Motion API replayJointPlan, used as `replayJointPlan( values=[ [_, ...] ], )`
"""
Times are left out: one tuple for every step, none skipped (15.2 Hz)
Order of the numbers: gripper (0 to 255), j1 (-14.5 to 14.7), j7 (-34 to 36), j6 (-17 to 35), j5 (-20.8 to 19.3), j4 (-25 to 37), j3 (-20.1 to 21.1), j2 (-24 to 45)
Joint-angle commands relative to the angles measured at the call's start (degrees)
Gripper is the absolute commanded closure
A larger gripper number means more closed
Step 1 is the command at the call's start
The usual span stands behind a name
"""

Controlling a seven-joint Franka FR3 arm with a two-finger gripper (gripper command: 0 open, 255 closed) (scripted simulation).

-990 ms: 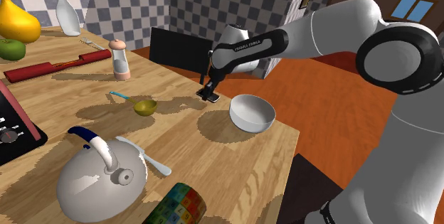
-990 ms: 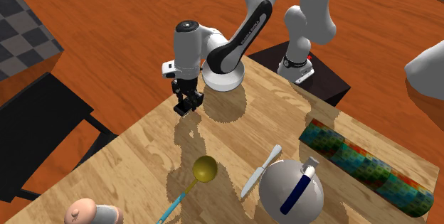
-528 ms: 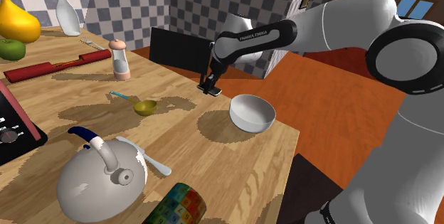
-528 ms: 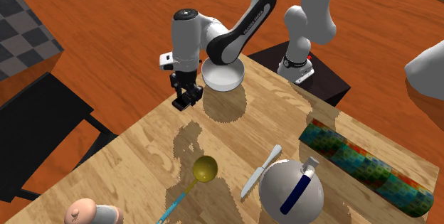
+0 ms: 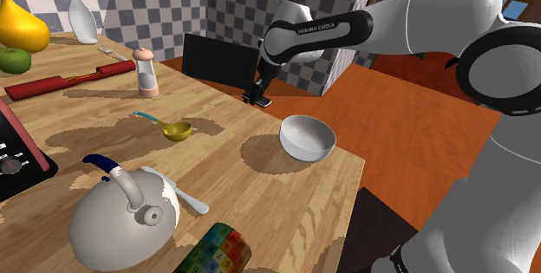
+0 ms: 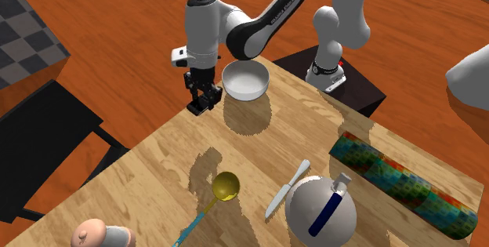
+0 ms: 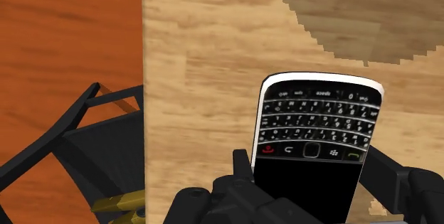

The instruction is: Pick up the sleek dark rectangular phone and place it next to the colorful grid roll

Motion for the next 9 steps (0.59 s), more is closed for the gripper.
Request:
replayJointPlan(
  values=[
    [255,0.1,0.3,-1.3,-0.2,0.6,0.0,-0.7],
    [255,0.1,0.4,-2.0,-0.3,1.1,-0.1,-0.9],
    [255,0.1,0.5,-2.7,-0.4,1.6,-0.1,-1.1],
    [255,0.1,0.6,-3.4,-0.5,2.2,-0.1,-1.3],
    [255,0.1,0.7,-4.1,-0.6,2.7,-0.1,-1.5],
    [255,0.1,0.8,-4.8,-0.7,3.3,-0.1,-1.6],
    [255,0.1,0.9,-5.6,-0.7,3.8,-0.2,-1.8],
    [255,0.1,1.0,-6.3,-0.8,4.4,-0.2,-1.9],
    [255,0.1,1.1,-7.0,-0.9,5.0,-0.2,-2.1]
  ],
)
